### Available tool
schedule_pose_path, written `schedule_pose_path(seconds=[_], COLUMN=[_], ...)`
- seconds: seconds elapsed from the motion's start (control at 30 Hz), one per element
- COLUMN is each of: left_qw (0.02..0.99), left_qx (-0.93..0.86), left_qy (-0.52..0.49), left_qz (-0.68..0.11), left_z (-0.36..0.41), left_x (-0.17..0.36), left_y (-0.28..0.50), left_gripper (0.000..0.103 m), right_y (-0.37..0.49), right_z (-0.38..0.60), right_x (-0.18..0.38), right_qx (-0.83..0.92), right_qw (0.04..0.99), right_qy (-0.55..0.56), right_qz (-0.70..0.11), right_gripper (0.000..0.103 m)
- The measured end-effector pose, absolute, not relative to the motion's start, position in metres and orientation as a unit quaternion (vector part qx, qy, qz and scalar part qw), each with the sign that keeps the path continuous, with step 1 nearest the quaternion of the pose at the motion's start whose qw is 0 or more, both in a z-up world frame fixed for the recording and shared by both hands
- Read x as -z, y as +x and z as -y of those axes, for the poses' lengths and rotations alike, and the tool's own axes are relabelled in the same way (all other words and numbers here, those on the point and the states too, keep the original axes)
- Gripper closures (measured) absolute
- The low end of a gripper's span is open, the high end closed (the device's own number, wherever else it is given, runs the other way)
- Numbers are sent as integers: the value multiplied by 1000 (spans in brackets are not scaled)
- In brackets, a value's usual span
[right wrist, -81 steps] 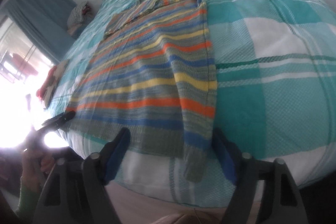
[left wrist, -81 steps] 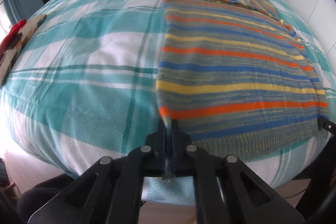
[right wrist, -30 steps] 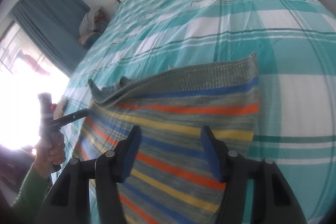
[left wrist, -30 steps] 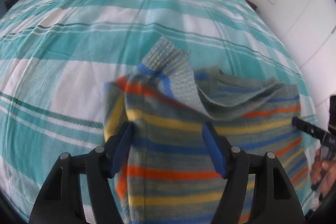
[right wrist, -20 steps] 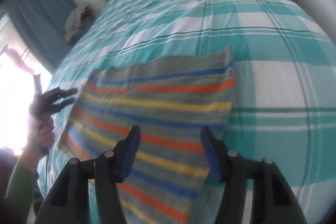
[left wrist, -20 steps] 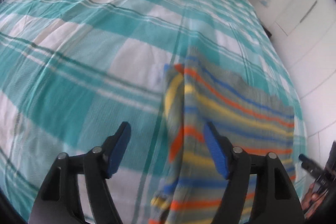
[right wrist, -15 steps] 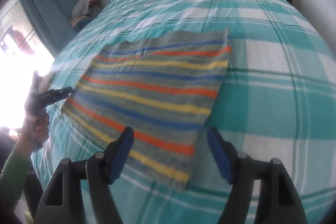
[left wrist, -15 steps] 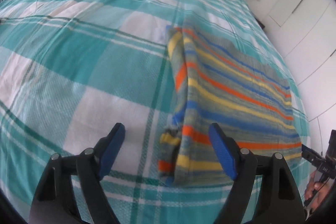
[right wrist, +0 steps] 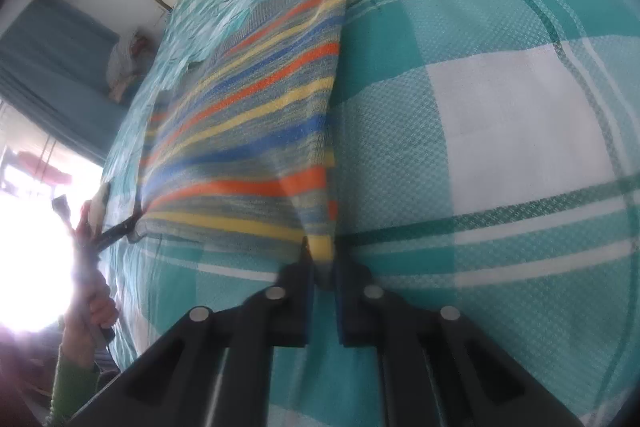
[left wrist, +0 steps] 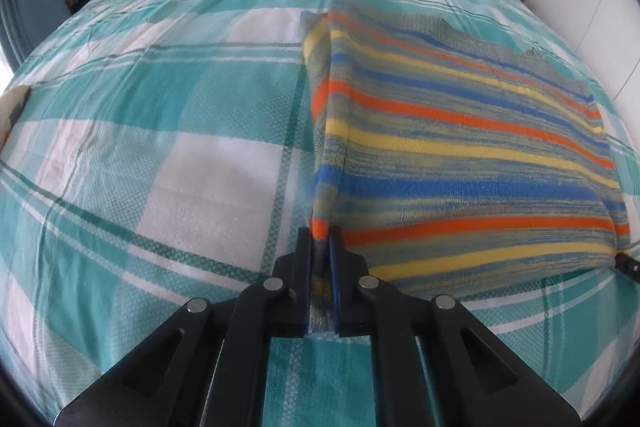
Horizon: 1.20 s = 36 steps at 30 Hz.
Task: Fold small clothes
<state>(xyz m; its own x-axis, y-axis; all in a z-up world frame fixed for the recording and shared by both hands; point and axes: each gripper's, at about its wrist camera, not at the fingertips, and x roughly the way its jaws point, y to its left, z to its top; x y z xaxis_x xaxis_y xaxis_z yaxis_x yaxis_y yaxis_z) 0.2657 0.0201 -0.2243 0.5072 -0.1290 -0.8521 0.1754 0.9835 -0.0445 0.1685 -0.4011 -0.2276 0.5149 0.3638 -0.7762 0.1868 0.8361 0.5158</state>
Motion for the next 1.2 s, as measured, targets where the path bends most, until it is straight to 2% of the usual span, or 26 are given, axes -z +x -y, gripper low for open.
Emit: schedule_pose_path(seconds=[0.07, 0.1, 0.13, 0.17, 0.2, 0.23, 0.27, 0.43, 0.57, 0.8, 0.87, 0.9, 0.93, 0.97, 1.0, 1.2], left_qw=[868, 869, 876, 885, 894, 900, 904, 875, 845, 842, 843, 842, 841, 844, 849, 857], left_qx=[76, 68, 63, 62, 65, 77, 97, 249, 324, 344, 348, 350, 351, 345, 334, 354], left_qy=[10, 12, 23, 43, 68, 91, 112, 206, 264, 236, 243, 246, 247, 245, 239, 134], left_qz=[-490, -489, -478, -459, -439, -418, -402, -361, -333, -342, -332, -329, -330, -331, -332, -349], left_z=[-29, -33, -34, -32, -26, -17, -3, 98, 183, 258, 267, 270, 272, 271, 268, 241], left_x=[219, 214, 207, 199, 192, 185, 179, 174, 192, 217, 219, 221, 223, 223, 223, 209], left_y=[259, 252, 242, 228, 214, 199, 185, 135, 118, 142, 141, 141, 141, 143, 146, 159], left_gripper=[80, 72, 65, 60, 48, 41, 39, 31, 31, 31, 36, 50, 70, 79, 95, 97], right_y=[167, 162, 158, 151, 144, 137, 132, 152, 185, 231, 242, 248, 255, 263, 272, 330], right_z=[400, 400, 402, 405, 409, 413, 418, 447, 463, 475, 481, 484, 487, 489, 490, 485], right_x=[222, 218, 212, 206, 199, 191, 184, 164, 156, 179, 188, 191, 194, 196, 197, 210], right_qx=[-59, -64, -64, -65, -65, -60, -53, -60, -80, -123, -130, -133, -138, -142, -145, -145], right_qw=[829, 828, 827, 829, 835, 843, 851, 853, 850, 827, 821, 819, 816, 815, 814, 807], right_qy=[266, 264, 264, 266, 266, 263, 258, 286, 310, 329, 336, 343, 350, 355, 359, 381], right_qz=[-489, -490, -492, -487, -478, -466, -454, -432, -419, -438, -442, -441, -439, -436, -433, -427], right_gripper=[94, 91, 83, 68, 57, 37, 30, 30, 30, 30, 30, 30, 30, 30, 30, 30])
